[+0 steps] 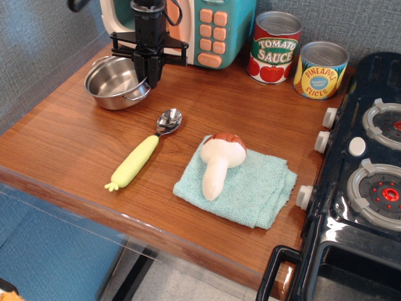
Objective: Move the pan to the front of the microwave
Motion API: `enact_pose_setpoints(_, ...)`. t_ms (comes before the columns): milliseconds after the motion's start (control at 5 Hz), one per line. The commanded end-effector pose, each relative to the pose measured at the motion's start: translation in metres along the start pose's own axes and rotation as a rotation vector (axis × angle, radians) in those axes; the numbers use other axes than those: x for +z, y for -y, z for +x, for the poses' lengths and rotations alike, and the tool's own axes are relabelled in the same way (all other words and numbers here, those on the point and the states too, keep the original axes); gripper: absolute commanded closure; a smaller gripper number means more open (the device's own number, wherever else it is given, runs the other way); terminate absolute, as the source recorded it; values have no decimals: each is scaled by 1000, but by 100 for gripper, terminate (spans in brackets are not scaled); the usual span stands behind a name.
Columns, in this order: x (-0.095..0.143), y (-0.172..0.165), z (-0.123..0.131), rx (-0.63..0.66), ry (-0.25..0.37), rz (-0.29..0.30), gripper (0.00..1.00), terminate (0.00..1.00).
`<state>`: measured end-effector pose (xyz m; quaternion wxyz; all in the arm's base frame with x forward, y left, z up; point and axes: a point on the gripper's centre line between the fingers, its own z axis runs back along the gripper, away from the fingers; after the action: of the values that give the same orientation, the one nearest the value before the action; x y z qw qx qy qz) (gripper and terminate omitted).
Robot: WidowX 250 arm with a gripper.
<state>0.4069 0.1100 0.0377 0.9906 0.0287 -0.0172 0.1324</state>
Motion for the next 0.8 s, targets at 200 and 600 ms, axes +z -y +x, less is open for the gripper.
enact_pose_setpoints(200, 22, -17, -1, 24, 75, -7, 0, 0)
enact_pose_setpoints(600, 66, -2, -14, -70, 153, -25, 0, 0)
